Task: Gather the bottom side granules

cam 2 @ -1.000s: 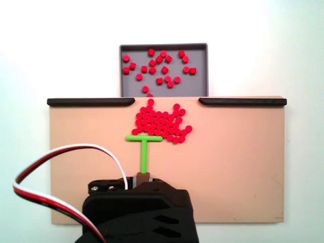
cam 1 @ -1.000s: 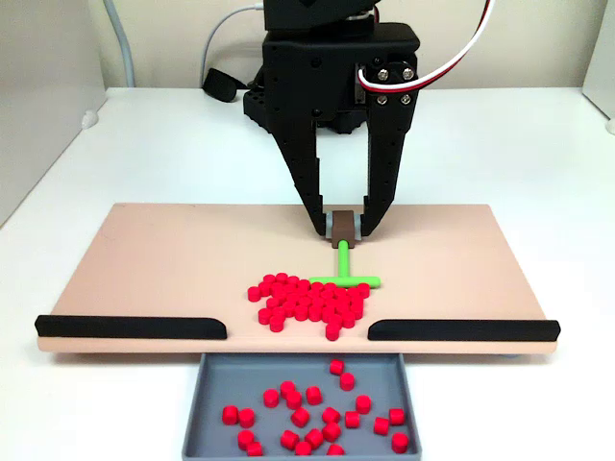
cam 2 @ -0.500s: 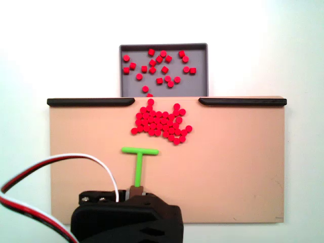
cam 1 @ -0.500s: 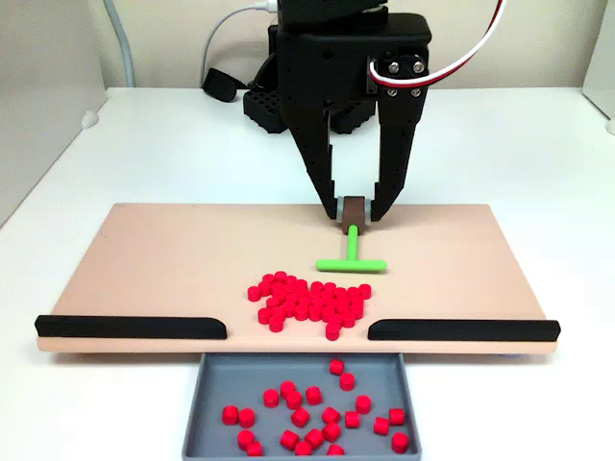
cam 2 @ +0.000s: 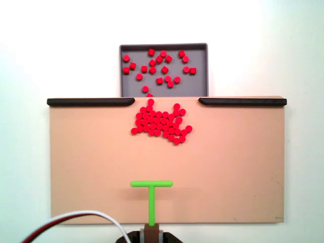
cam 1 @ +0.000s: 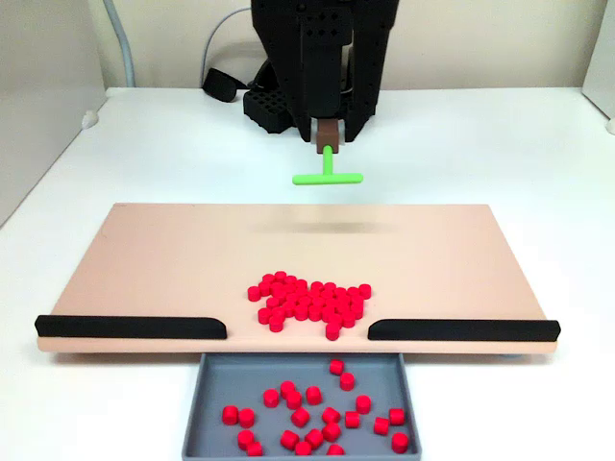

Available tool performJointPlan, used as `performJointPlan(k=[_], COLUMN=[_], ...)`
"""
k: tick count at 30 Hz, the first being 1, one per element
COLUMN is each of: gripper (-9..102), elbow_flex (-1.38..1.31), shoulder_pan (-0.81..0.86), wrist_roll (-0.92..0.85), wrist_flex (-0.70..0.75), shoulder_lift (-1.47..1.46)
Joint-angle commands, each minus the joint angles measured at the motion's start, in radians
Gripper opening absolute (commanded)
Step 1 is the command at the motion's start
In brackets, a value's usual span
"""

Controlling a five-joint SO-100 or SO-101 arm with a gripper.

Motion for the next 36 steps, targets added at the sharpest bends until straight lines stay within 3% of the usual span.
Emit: performJointPlan(k=[1,36], gripper=[0,0], elbow_flex=[-0.002,-0.012], shoulder_pan=[0.051,0.064], wrist_roll=[-0.077,-0.161], wrist_flex=[0.008,0.008], shoulder_lift=[0.057,-0.009])
